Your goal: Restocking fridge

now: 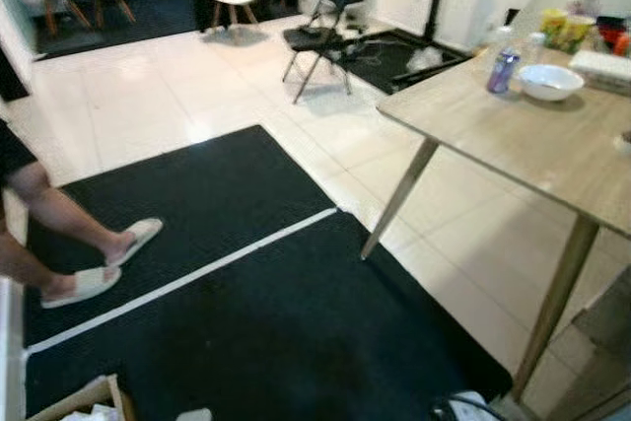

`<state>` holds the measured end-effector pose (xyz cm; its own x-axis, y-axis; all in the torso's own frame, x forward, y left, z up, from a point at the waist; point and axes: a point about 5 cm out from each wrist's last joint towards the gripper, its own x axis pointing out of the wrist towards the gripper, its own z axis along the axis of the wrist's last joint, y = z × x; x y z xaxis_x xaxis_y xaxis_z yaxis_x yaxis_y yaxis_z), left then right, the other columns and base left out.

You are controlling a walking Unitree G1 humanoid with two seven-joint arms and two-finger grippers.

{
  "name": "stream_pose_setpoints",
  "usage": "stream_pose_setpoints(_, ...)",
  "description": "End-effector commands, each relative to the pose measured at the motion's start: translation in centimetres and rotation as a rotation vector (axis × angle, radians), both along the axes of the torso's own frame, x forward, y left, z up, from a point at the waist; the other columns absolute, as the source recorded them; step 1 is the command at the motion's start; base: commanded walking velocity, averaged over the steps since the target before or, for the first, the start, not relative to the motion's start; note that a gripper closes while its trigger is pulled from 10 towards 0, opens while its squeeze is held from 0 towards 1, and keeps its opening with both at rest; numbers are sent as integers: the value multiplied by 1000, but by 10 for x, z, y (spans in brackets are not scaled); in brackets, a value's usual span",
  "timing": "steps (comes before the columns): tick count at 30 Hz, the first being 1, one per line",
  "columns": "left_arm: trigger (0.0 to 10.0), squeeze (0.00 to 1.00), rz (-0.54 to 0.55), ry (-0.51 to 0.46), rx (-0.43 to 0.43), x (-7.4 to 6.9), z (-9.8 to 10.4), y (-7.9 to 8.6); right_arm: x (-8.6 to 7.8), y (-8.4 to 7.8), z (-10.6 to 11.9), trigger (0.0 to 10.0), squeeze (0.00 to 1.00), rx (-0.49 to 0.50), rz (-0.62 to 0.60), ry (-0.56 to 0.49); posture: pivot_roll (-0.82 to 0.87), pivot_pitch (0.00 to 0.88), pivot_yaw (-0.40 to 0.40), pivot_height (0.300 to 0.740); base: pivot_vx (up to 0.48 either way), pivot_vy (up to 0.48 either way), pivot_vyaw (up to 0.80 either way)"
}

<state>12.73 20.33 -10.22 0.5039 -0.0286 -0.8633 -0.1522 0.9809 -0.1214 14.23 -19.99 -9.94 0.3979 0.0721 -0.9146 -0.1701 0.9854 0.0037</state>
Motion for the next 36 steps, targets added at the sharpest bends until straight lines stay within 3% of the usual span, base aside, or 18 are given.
stream_pose_setpoints(1, 10000, 0, -1, 10, 1, -4, -1, 1, -4, -6, -1, 10000, 0, -19, -6, 16, -52, 0, 45, 740, 356, 0, 0)
stream_pose_setpoints(36, 10000, 0, -23, 4, -3, 1, 0, -3, -5, -6, -1, 10000, 0, -16, 6, 23, -48, 0, 40, 740, 357, 0, 0)
